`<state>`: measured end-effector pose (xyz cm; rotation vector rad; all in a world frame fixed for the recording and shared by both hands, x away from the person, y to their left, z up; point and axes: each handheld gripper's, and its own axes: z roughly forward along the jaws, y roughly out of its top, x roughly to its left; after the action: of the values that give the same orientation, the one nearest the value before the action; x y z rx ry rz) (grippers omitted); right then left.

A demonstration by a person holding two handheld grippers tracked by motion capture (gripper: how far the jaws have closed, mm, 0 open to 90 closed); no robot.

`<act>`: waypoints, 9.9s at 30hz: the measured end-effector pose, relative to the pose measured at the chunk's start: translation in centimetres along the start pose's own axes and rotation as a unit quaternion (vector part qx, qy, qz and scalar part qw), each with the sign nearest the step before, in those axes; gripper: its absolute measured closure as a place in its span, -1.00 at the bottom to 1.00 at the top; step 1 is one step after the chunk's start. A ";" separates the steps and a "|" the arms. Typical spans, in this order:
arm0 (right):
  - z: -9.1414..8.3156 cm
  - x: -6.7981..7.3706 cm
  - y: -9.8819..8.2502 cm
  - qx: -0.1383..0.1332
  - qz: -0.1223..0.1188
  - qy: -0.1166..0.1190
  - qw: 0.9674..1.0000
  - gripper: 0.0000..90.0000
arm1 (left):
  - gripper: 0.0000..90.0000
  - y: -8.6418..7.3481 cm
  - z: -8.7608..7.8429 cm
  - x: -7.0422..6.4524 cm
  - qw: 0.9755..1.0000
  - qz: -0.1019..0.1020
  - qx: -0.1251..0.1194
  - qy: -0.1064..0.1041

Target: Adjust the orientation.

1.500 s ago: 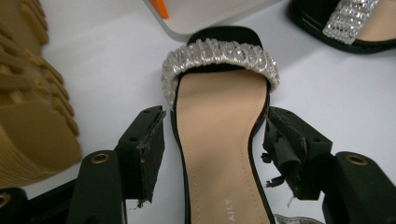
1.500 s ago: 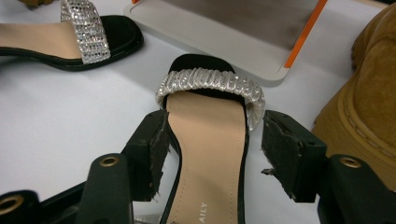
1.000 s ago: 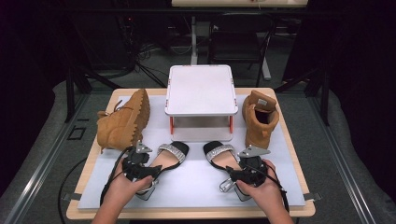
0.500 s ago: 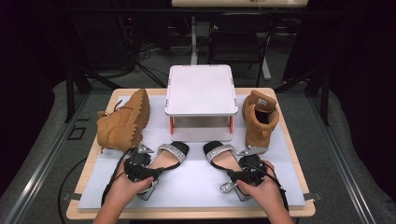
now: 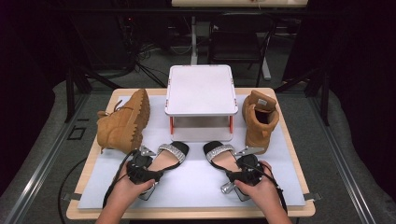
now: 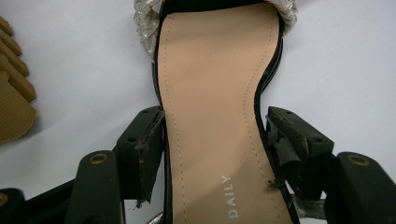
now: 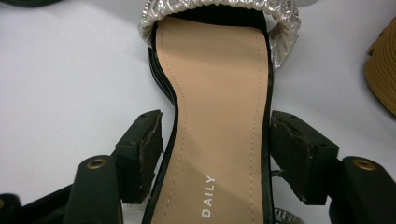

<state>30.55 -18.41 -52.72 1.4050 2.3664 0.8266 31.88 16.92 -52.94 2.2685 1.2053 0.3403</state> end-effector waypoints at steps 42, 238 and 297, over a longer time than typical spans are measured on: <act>0.8 0.6 -0.5 0.009 0.019 -0.024 0.999 -0.18 | -0.15 -0.7 0.4 -0.4 1.000 -0.001 -0.022 0.017; -4.3 -1.1 -4.3 -0.116 -0.034 -0.039 0.992 -0.19 | -0.11 -5.2 -4.2 0.5 0.990 -0.039 -0.133 -0.024; -0.3 0.1 -3.8 -0.077 0.002 -0.025 0.997 -0.10 | -0.14 -2.6 0.3 -2.1 0.994 -0.007 -0.106 -0.018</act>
<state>27.61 -19.78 -54.77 1.3519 2.2121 0.9422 29.08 16.29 -54.56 2.0740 1.1100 0.4010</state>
